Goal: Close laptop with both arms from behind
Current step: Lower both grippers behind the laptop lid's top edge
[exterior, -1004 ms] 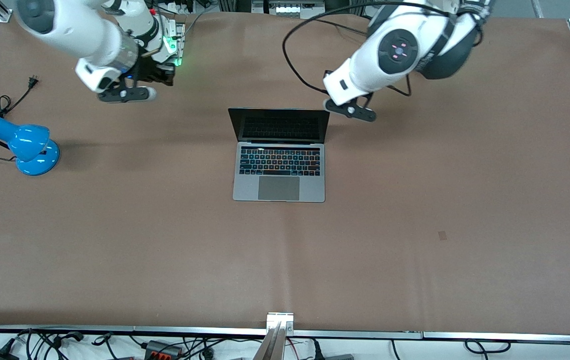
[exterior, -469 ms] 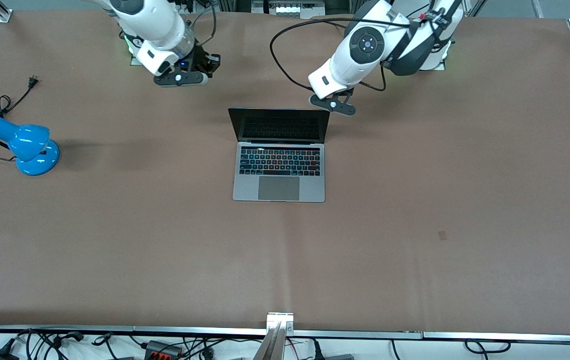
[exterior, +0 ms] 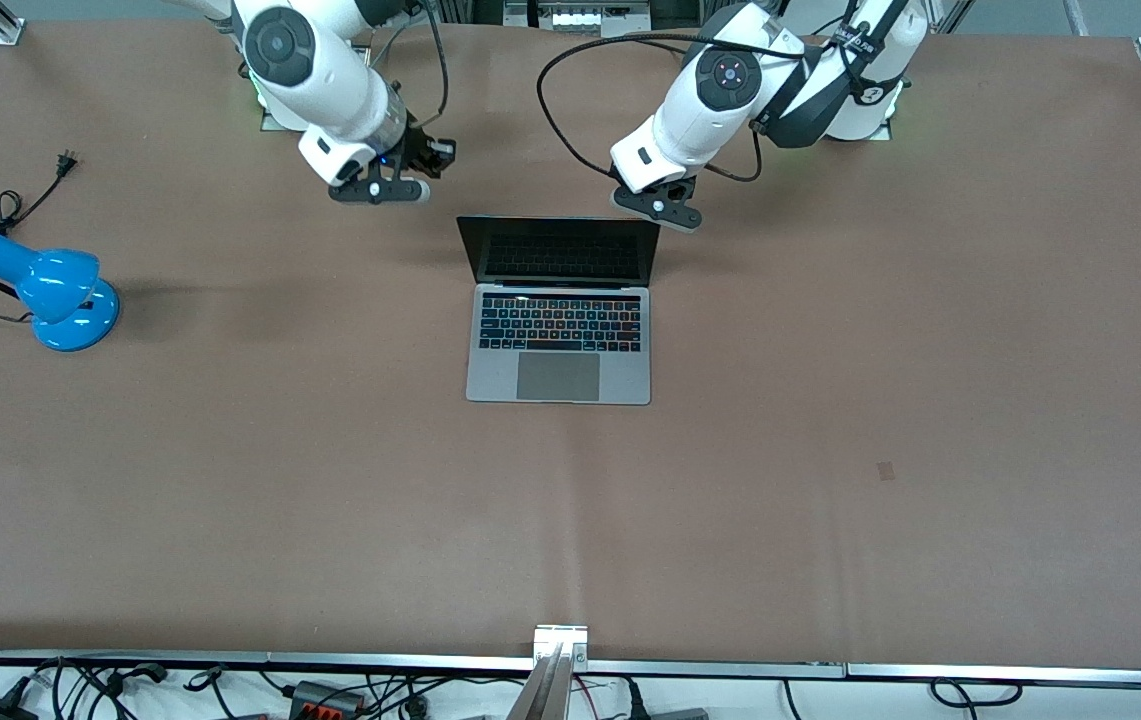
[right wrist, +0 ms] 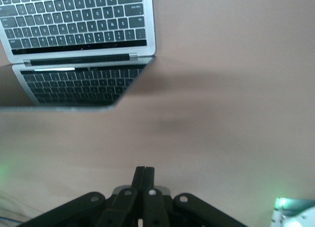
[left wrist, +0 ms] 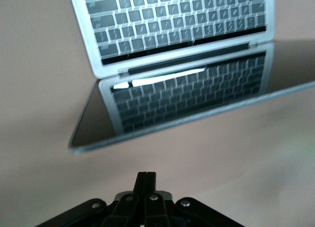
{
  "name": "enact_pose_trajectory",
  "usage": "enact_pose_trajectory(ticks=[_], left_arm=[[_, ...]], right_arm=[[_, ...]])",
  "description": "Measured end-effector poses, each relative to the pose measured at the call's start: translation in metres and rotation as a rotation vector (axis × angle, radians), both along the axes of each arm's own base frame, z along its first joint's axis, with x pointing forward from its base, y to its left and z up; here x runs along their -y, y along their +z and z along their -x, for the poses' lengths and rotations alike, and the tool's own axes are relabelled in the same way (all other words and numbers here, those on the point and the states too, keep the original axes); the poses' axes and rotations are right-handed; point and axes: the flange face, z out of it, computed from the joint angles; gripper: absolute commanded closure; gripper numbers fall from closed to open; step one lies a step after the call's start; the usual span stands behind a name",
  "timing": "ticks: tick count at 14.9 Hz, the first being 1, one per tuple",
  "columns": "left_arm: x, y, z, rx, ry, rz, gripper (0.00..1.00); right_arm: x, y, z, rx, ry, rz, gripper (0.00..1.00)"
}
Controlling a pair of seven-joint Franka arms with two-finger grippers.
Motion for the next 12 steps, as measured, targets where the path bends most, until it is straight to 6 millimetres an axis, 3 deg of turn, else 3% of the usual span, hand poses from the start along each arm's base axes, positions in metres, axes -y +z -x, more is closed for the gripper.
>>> enact_pose_trajectory(ticks=[8,12], left_arm=[[0.006,0.007,-0.009,0.130,-0.018,0.050,0.99],[0.005,0.006,-0.015,0.159,-0.018,0.058,0.99]], right_arm=[[-0.015,-0.041,-0.013,0.024,-0.002,-0.020,1.00],[-0.044,-0.054,0.002,0.046,0.048,-0.031,1.00]])
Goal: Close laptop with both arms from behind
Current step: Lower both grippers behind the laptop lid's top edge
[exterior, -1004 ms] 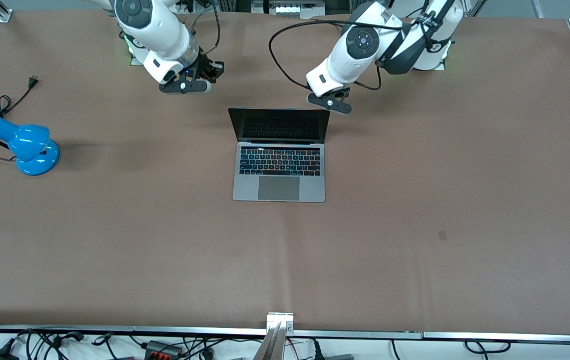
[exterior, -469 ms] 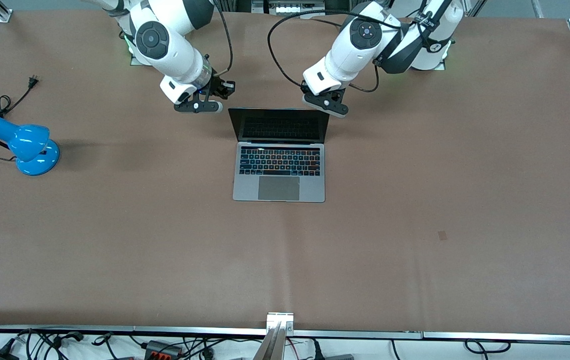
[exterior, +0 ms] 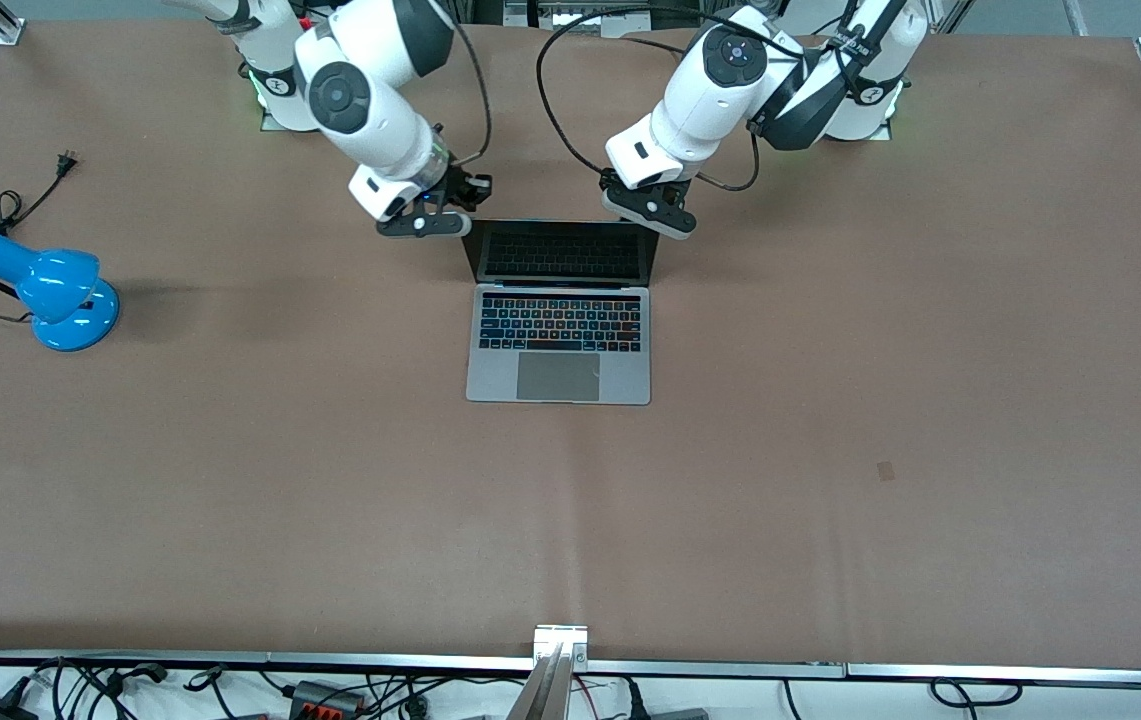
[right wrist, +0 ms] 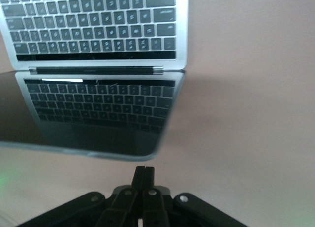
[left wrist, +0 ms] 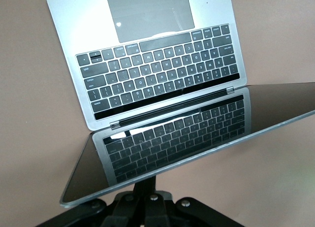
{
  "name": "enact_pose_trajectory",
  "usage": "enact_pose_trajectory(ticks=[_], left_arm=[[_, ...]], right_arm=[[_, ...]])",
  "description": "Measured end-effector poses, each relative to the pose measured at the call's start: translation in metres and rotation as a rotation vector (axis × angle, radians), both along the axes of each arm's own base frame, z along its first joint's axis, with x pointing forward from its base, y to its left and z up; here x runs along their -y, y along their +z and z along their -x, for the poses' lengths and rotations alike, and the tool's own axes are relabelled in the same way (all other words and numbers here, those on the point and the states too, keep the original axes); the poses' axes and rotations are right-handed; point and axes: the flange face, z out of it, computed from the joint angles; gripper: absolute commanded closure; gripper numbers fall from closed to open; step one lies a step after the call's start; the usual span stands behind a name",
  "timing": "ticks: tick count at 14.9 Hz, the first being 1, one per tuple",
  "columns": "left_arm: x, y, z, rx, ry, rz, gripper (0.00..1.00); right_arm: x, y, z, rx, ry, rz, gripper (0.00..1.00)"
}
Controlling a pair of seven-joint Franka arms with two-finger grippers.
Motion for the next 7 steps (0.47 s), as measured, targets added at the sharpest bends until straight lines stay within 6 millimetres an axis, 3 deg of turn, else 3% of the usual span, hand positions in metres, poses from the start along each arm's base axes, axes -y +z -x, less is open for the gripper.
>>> enact_pose_trajectory(ticks=[3,7], left_arm=[[-0.005,-0.002,-0.006,0.021,-0.013,-0.015,0.99],[-0.018,-0.003,-0.025,0.061,0.013,-0.005,0.99]], right_arm=[[-0.008,-0.006,0.001,0.019,0.006,-0.007,1.00],[-0.012,-0.010,-0.013,0.027,-0.006,-0.018,1.00]])
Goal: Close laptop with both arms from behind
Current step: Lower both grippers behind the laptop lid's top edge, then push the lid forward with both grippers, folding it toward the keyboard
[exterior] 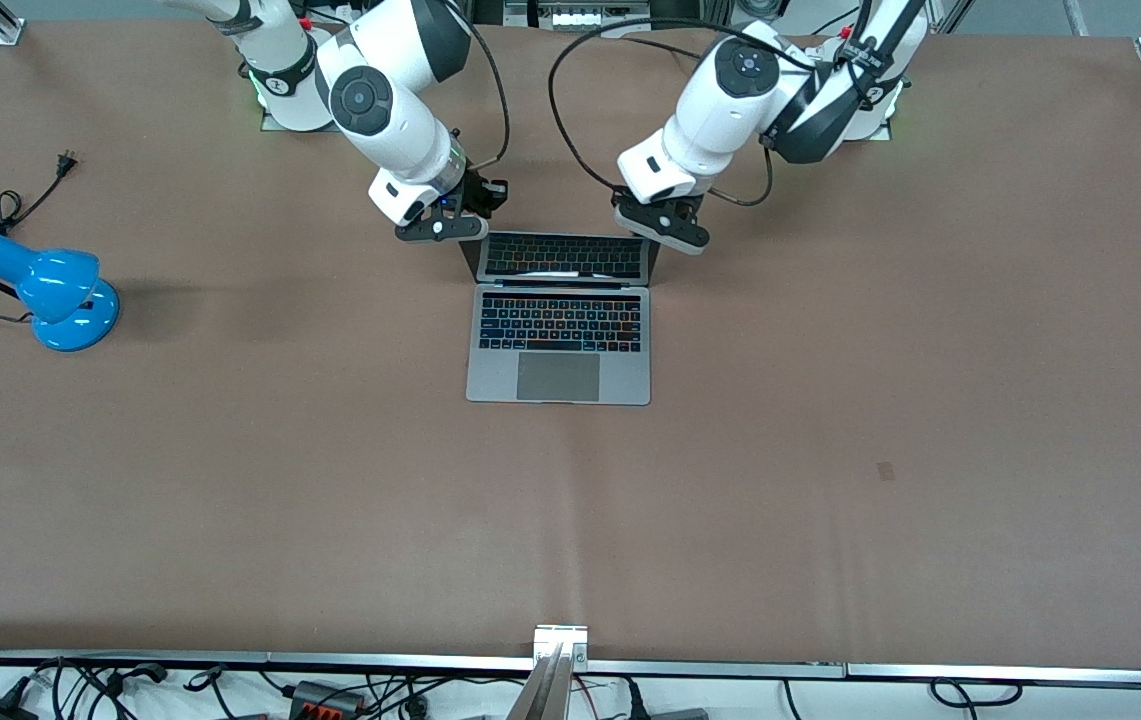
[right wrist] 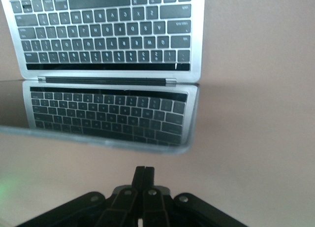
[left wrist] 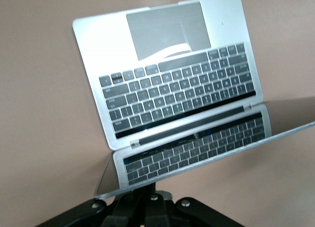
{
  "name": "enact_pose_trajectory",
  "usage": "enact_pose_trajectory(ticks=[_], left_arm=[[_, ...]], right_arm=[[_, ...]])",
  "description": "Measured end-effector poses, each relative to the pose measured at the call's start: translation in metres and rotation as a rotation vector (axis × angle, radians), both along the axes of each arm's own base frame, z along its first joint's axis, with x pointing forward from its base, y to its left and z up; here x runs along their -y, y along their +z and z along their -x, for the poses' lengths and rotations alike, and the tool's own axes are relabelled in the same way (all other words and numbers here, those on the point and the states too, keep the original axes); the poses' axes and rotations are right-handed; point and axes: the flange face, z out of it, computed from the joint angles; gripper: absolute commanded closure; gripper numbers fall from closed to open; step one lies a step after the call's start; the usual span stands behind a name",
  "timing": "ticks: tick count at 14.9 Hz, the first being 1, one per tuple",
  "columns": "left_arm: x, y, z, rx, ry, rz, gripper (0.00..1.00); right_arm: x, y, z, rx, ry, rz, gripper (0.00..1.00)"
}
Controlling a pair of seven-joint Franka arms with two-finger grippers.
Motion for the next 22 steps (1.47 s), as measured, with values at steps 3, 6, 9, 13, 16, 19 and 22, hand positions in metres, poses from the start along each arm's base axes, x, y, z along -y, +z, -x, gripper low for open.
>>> enact_pose_trajectory(ticks=[3,6,9,13,16,19,22], left_arm=[[0.001,-0.006,-0.007,0.021,0.016,0.034,0.99],[-0.003,-0.013,-0.017,0.041,0.045,0.069,0.99],[-0.005,-0.022,-0.023,0.044,0.062,0.089,0.99],[-0.006,-0.024,-0.027,0.054,0.056,0.090,0.99],[-0.007,-0.026,-0.036,0.056,0.057,0.094,0.99],[-0.013,-0.029,-0.053,0.069,0.058,0.092,0.99],[-0.016,-0.035,-0.066,0.069,0.062,0.094,0.99]], right_arm=[[-0.009,-0.005,-0.014,-0.002,-0.004,-0.007,1.00],[-0.016,-0.012,-0.026,-0.007,-0.011,-0.012,1.00],[-0.020,-0.017,-0.041,-0.006,-0.018,-0.019,1.00],[-0.026,-0.026,-0.063,-0.004,-0.019,-0.031,1.00],[-0.026,-0.034,-0.082,-0.004,-0.030,-0.040,1.00],[-0.025,-0.042,-0.096,-0.003,-0.033,-0.047,1.00],[-0.025,-0.047,-0.104,-0.004,-0.030,-0.050,1.00]])
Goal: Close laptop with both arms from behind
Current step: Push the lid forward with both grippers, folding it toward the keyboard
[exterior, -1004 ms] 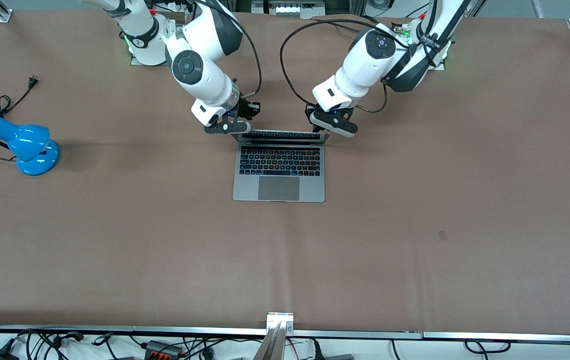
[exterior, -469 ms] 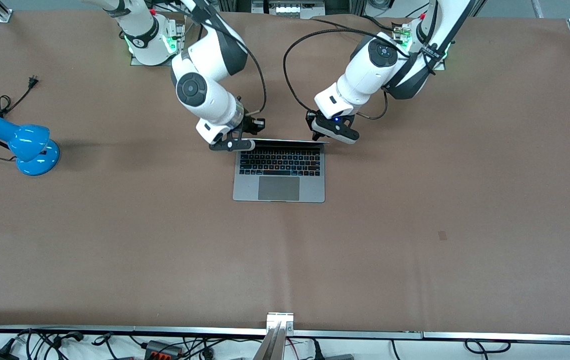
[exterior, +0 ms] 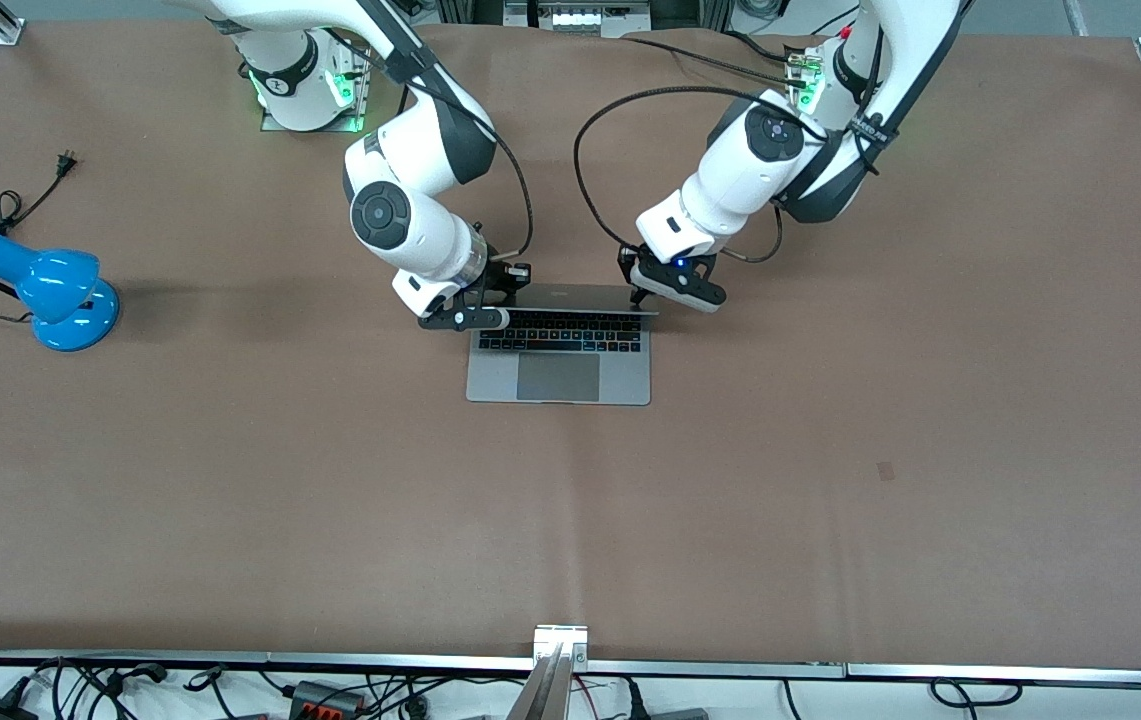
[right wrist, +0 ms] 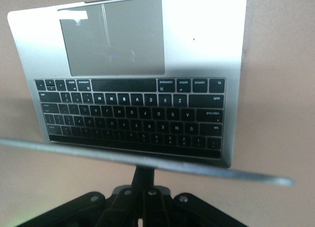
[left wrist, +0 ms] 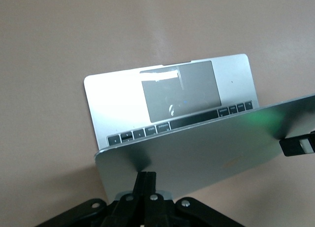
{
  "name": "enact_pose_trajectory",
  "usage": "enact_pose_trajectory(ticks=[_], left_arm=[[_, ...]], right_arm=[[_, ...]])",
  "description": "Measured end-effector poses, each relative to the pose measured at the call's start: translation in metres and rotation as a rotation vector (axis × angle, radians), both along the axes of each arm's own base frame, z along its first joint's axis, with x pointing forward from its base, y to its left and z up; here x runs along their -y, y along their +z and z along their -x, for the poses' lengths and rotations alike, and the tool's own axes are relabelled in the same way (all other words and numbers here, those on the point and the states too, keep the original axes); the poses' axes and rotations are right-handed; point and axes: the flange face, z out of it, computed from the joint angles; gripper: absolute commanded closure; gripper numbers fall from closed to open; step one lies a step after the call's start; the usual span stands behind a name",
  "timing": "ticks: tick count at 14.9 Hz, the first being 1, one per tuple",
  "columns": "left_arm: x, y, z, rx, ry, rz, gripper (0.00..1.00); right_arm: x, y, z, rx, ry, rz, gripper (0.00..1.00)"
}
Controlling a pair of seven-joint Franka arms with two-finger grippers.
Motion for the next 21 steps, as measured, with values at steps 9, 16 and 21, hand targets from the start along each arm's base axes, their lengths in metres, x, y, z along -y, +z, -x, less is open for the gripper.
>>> enact_pose_trajectory(ticks=[9,16,21], left_arm=[[0.000,-0.032,-0.049,-0.032,0.043,0.055,0.99],[0.001,-0.084,-0.058,-0.022,0.103,0.137,0.99],[0.004,-0.102,-0.066,-0.030,0.114,0.143,0.99]], right_arm=[[0.024,-0.038,-0.021,-0.025,0.029,0.005,1.00],[0.024,-0.068,-0.037,-0.044,0.027,0.011,1.00],[0.025,-0.078,-0.039,-0.033,0.039,0.009,1.00]])
